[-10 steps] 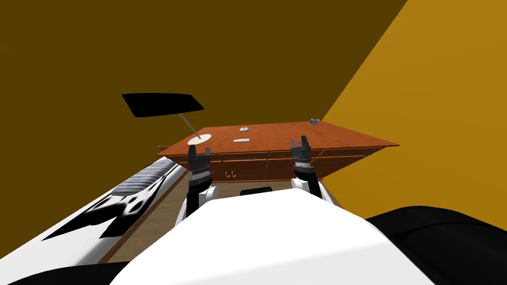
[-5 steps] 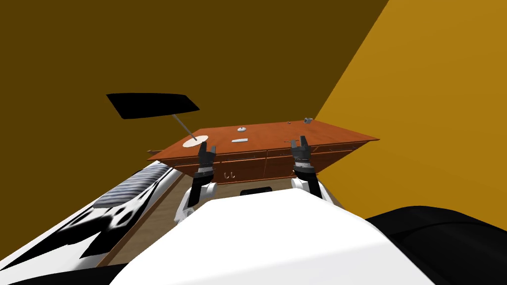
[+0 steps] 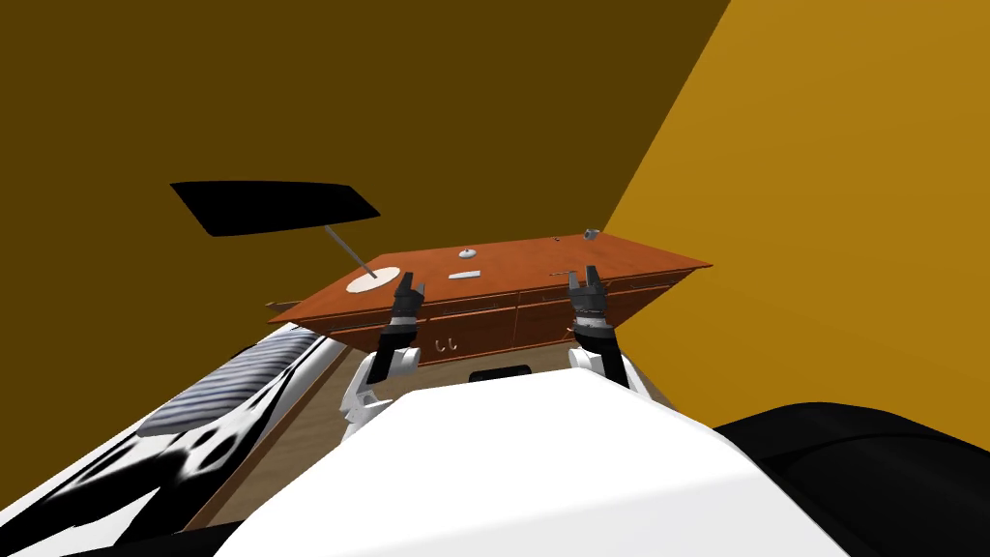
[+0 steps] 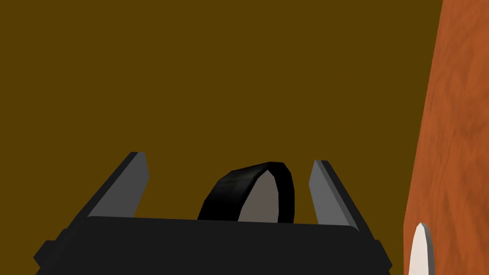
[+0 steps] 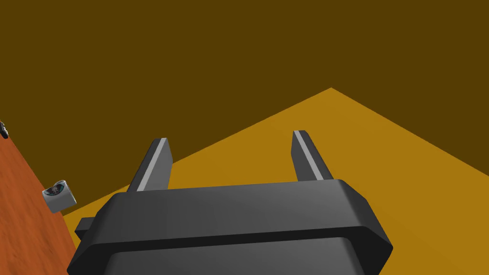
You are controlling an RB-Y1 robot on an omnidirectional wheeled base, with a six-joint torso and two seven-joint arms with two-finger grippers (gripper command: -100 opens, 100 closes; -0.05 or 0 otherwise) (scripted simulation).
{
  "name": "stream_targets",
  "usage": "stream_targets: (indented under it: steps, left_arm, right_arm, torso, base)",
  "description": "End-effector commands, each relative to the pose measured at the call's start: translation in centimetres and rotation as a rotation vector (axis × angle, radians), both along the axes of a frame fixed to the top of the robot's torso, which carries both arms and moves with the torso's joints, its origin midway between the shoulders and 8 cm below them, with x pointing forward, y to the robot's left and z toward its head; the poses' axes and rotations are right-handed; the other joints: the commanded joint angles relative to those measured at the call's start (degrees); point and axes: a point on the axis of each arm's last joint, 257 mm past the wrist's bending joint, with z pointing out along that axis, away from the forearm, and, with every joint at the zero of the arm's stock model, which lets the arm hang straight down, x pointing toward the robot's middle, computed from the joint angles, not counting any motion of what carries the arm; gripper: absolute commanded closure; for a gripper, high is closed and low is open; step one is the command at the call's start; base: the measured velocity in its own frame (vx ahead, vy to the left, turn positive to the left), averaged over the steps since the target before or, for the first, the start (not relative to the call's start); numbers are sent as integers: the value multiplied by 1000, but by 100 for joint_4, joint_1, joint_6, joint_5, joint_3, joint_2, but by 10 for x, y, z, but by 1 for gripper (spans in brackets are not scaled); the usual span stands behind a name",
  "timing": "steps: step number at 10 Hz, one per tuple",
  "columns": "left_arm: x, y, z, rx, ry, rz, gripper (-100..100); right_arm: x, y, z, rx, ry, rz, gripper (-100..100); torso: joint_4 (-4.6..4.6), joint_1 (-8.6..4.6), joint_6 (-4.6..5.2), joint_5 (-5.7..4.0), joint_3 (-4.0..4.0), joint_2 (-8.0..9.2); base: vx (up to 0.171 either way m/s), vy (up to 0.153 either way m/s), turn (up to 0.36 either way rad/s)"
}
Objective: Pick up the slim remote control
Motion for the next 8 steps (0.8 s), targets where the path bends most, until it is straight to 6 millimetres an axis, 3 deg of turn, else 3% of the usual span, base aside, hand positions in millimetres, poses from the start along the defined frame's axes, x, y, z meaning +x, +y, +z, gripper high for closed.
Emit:
stream_targets:
  steps: [1, 8]
  left_arm:
    - [19, 4, -9, 44, 46, 4, -100]
    - [78, 38, -28, 155, 208, 73, -100]
  right_arm:
    - [0, 0, 0, 0, 0, 0, 0]
    - [0, 0, 0, 0, 0, 0, 0]
  torso:
    - [0, 0, 0, 0, 0, 0]
    - [1, 0, 3, -1, 1, 2]
  base:
    - [-27, 30, -164]
    - [-22, 30, -141]
